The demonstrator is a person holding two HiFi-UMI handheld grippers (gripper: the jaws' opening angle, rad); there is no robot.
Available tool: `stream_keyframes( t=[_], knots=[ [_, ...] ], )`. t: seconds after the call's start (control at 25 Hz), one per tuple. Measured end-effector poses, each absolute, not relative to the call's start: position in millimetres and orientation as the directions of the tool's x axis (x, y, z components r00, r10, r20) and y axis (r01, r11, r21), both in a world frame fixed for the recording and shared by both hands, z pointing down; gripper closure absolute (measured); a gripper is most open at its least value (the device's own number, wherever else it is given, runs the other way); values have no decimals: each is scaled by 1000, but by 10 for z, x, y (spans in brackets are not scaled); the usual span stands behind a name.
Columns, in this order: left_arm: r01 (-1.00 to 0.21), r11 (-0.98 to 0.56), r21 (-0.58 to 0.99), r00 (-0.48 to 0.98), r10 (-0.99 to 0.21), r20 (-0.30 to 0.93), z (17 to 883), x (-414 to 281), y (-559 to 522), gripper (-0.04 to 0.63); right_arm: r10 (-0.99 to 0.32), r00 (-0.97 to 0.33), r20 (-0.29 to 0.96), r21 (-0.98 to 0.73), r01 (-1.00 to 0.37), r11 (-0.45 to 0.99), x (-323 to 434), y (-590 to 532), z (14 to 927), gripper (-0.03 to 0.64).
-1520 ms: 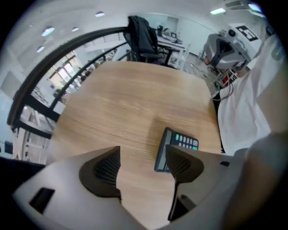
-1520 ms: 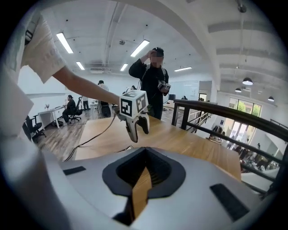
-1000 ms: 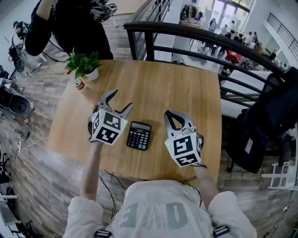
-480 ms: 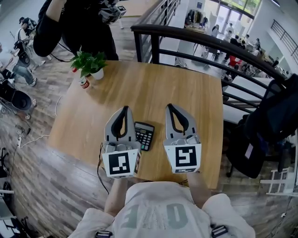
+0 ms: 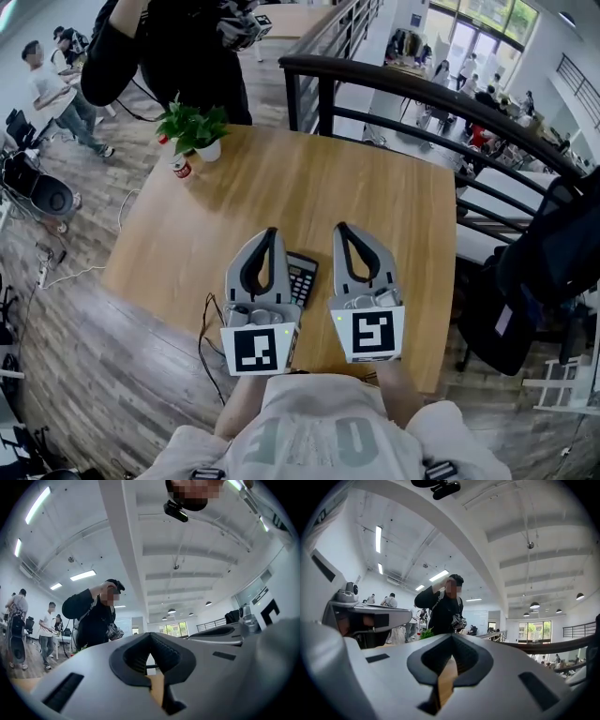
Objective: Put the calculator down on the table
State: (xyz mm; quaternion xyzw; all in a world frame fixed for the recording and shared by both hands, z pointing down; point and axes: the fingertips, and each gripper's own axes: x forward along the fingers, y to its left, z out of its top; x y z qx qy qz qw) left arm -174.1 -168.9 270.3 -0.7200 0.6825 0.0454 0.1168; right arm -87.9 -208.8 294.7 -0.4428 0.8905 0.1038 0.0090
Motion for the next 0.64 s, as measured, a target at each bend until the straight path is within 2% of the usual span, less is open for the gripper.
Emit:
stream_keyframes(
  t=[0.28,0.64],
  knots=[
    [-993,-6,-122,37,-965,-259,2642,-1806,-1634,586,-746,-653,-132,189,-755,628,-987,-2006,2909,598],
    [-994,12,-108,18,-964,-265,2623,-1861,-1666,586,-761,-636,-132,172,-770,614,-912,-2042,2915,598]
  ],
)
